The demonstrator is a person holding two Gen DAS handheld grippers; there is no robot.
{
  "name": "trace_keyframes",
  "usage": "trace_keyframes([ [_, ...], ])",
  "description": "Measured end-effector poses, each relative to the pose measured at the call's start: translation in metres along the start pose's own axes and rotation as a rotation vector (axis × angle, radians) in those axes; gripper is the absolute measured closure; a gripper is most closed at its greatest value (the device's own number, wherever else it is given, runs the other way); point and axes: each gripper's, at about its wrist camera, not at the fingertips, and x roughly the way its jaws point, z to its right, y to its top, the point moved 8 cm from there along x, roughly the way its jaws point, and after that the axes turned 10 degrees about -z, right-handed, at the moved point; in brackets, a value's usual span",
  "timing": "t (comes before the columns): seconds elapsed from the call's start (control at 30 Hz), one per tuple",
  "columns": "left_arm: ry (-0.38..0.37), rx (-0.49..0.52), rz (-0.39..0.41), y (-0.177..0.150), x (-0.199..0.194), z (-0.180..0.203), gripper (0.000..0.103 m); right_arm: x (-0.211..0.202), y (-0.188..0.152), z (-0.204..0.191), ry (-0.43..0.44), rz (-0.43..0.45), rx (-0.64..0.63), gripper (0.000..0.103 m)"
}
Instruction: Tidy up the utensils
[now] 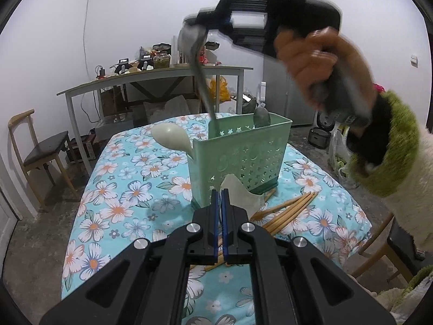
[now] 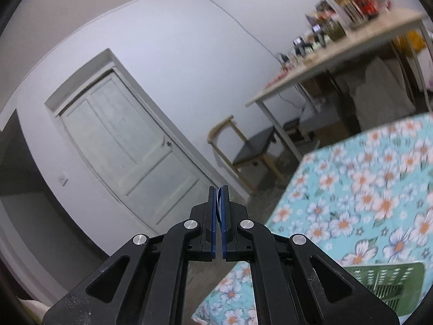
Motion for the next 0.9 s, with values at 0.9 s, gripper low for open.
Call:
trace_keyframes([
  [0.9, 0.014, 0.145, 0.211, 0.126, -0.04, 0.013, 0.101, -0.182, -0.071, 0.029, -0.229, 0.284, 0.085, 0.063],
])
